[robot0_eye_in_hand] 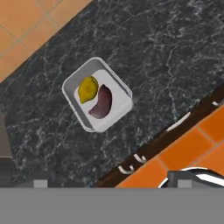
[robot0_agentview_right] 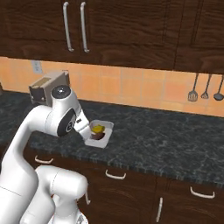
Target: Take the meat container that has the steak and place it on the second highest rack of the freezer. Then take the vegetable container that has the lemon and potato and place it on the highest rack of the freezer.
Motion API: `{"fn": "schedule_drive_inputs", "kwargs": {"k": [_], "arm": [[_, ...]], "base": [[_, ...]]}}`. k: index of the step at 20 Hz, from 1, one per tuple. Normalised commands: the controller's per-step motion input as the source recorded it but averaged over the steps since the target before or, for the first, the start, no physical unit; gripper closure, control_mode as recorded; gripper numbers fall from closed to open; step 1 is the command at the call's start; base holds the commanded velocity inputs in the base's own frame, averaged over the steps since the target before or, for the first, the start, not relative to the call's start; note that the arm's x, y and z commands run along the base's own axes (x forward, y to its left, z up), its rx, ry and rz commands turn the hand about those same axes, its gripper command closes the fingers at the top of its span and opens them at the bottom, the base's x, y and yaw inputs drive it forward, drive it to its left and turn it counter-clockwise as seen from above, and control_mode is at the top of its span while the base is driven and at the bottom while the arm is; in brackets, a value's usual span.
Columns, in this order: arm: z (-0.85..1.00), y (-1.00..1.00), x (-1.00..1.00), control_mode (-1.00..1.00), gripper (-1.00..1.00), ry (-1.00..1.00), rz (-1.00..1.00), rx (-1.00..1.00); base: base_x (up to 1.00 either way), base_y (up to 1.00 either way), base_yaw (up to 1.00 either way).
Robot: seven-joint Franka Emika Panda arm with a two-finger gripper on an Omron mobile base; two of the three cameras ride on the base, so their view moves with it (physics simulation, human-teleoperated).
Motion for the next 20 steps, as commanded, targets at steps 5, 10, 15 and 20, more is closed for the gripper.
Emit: {"fn": "schedule_drive_inputs", "kwargs": {"k": [5,10,15,20], "arm": [[-0.01,0.00,0.02,-1.00,-1.00,0.01,-0.04,0.00],[-0.17,-0.05,-0.08,-1.00,-1.00,0.07,-0.13,0.00],[-0.77,-0.23,-0.27,-1.00,-1.00,0.26,-0.01,0.00],[-0.80,-0.23,0.02,-1.00,-1.00,0.31,0.00,0.00]], "base": [[0.40,0.29,-0.23],[0.00,0.00,0.00],[0.00,0.00,0.00],[0.00,0.00,0.00]]}}
